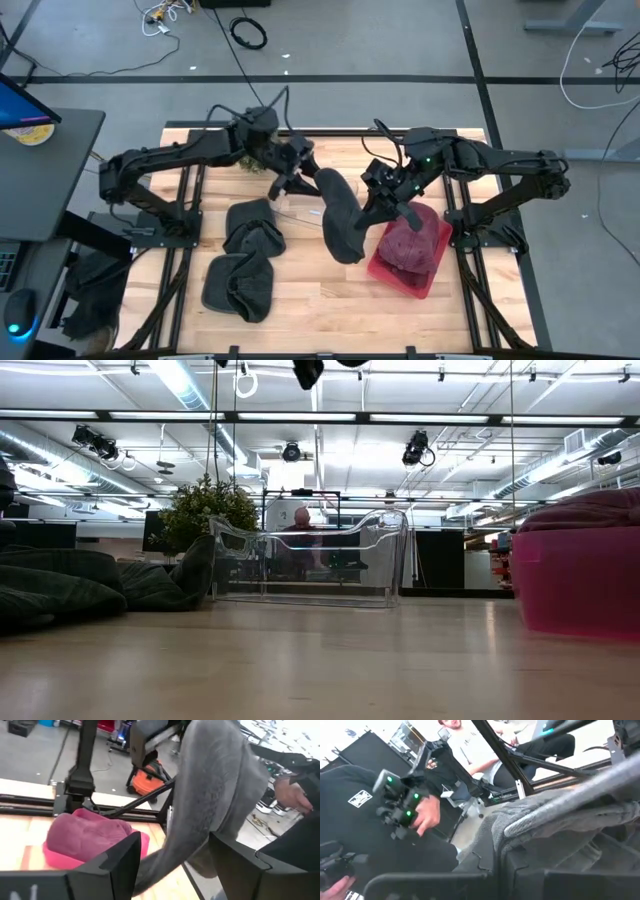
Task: Pick & Place hat
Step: Put the top black cap into the transparent bin
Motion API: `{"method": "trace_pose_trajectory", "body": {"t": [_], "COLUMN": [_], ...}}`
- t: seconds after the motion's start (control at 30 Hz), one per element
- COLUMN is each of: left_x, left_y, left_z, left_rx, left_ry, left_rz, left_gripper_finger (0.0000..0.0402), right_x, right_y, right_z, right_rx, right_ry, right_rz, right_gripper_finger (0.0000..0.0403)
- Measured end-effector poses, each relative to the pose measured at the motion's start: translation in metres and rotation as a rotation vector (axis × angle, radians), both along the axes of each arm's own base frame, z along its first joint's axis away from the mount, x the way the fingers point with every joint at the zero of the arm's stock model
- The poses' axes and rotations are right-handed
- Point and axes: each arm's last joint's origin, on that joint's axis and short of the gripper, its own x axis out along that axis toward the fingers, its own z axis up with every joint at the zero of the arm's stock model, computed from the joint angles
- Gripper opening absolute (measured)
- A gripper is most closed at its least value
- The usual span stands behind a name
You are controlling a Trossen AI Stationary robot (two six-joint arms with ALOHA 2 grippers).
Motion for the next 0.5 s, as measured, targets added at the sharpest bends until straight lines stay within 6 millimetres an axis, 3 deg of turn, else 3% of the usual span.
{"method": "trace_pose_trajectory", "body": {"t": [0.13, 0.3, 0.5], "left_x": [0.013, 0.014, 0.010], "left_y": [-0.011, -0.022, -0.022], "left_z": [-0.006, -0.003, -0.001], "left_rx": [-0.010, -0.053, -0.198], "left_ry": [-0.032, -0.051, 0.040], "left_rz": [-0.103, -0.218, -0.353], "left_gripper_finger": [0.0236, 0.0222, 0.0131], "right_x": [0.000, -0.003, -0.007], "right_y": [0.000, 0.000, -0.005], "right_z": [-0.001, -0.009, -0.020], "right_rx": [0.000, -0.006, -0.059], "right_ry": [0.015, 0.103, 0.216], "right_rz": [0.001, -0.001, -0.076], "right_gripper_finger": [0.0001, 0.0001, 0.0012]}}
